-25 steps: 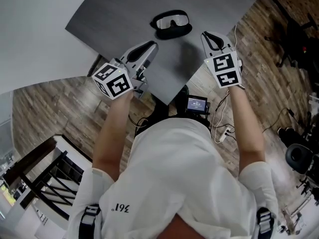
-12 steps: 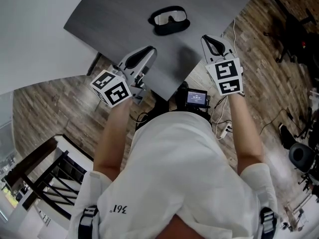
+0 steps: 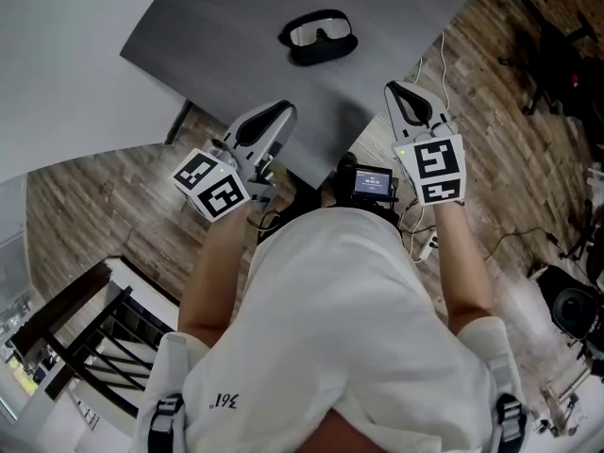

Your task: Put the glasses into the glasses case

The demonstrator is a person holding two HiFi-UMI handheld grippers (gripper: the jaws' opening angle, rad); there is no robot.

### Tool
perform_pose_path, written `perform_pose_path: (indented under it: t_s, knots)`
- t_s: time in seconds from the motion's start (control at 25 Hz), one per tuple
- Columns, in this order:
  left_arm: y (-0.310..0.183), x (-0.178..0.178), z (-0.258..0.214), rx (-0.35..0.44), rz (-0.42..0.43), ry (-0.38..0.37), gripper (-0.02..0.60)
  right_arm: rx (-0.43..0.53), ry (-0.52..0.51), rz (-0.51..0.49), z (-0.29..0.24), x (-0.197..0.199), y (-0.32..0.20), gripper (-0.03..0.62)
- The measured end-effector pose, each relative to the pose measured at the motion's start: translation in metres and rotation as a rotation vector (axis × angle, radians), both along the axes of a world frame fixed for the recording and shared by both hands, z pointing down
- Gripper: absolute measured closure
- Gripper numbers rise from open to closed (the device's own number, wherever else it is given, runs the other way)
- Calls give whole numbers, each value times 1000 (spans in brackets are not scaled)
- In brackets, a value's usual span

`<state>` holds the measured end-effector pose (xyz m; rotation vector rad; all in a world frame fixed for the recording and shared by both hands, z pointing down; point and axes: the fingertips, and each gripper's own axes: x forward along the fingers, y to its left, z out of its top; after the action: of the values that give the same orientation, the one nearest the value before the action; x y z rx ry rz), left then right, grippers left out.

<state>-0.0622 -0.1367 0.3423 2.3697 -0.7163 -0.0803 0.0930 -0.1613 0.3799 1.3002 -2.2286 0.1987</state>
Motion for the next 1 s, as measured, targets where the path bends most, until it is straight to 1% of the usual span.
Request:
perform_pose_path:
  t_s: [0.12,0.24,0.44,0.56,0.76,1.0]
  knots:
    - [6,-2,1,-17,-5,-9,535,-6,9,1,2,3,9,583]
    - [12,-6,0,-25,-6,-3,535,-11,9,14,5,7,16,583]
    - [28,-5,-8,-25,9,4,535,5,-20,53,-4,11,27,583]
    - [39,0,-11,-27,21,-4,537,24,-42,56,-16,10,33,583]
    - [52,8,-12,-39,40,-34,537,47,-117,49,-39,3,44,583]
    - [53,12,-22,-22,56,-17,536,47,-206,17,-59,-11,48,585]
